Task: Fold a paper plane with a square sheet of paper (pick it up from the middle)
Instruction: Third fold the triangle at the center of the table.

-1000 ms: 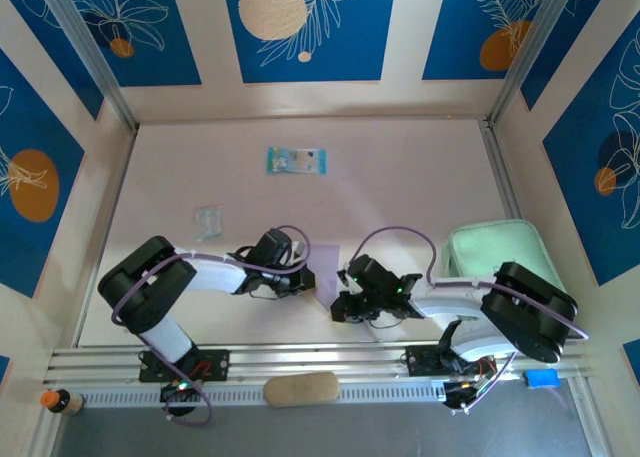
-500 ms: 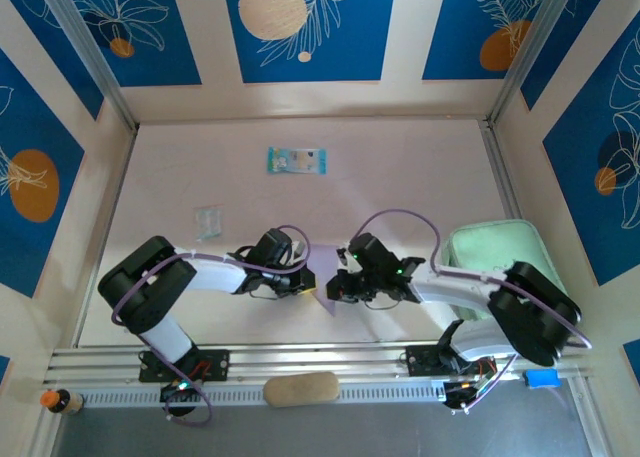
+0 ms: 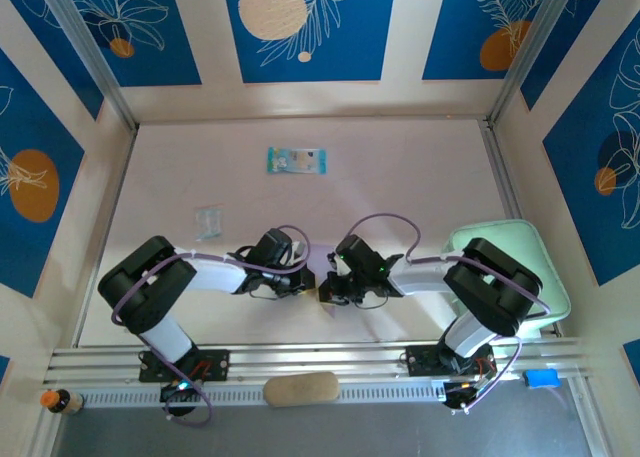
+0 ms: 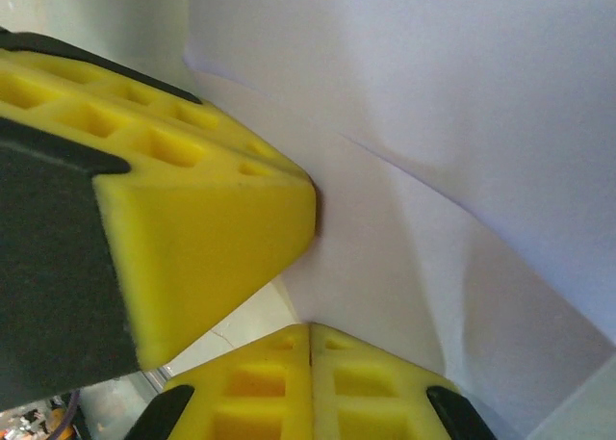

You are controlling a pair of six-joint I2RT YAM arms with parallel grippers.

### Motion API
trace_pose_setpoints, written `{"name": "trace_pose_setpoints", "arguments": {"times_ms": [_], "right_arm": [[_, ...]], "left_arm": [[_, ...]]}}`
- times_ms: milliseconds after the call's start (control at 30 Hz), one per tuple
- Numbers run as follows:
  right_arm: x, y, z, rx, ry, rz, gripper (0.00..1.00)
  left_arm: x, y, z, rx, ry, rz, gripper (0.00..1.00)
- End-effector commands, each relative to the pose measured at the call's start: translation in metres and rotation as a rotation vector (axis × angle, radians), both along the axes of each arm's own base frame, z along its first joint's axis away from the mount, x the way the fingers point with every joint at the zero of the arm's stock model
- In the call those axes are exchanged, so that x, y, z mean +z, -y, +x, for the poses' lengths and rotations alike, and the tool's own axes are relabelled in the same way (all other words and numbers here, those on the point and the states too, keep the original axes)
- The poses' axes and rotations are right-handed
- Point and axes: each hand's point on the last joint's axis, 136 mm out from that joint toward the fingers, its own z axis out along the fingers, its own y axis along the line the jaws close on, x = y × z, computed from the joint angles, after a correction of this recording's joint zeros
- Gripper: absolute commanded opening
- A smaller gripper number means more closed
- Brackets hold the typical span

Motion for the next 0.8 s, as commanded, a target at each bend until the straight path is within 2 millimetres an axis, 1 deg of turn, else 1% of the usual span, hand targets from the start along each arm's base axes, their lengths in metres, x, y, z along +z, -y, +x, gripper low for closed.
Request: {"name": "trace_pose_setpoints", "arguments": {"times_ms": [0,100,200,300,400,467,600,700,767], "right_arm": [[-0.033,0.035,-0.038,-0.010,-0.136,-0.117,0.03],[-0.033,0.036,-0.037,-0.007,-0.129,-0.122,0.03],[-0.030,0.032,-0.034,0.002,-0.116,-0.116,0.02],[-0.030,0.030,-0.032,0.008,-0.113,-0.116,0.02],[-0.031,0.029,-0.031,0.006,-0.112,-0.119,0.01],[-0.031,0.030,-0.031,0.005,-0.111,-0.121,0.02],[-0.031,0.031,-0.032,0.005,-0.112,-0.124,0.01],[-0.032,0.033,-0.033,0.003,-0.113,-0.131,0.00],[-0.033,0.034,-0.034,0.004,-0.115,-0.136,0.00]], "left_arm": [[-0.012,-0.012,-0.004,-0.006,-0.008,0.085,0.03],[0.006,-0.002,0.002,-0.019,0.029,0.036,0.05],[0.024,0.005,0.006,-0.032,0.067,-0.003,0.07],[0.030,0.008,0.005,-0.030,0.062,-0.021,0.06],[0.024,0.010,0.002,-0.025,0.041,-0.021,0.05],[0.014,0.007,0.001,-0.018,0.021,0.004,0.04],[-0.012,-0.006,-0.002,0.005,-0.022,0.101,0.02],[-0.025,-0.015,-0.002,0.020,-0.029,0.141,0.02],[-0.027,-0.019,0.000,0.028,-0.026,0.142,0.02]]}}
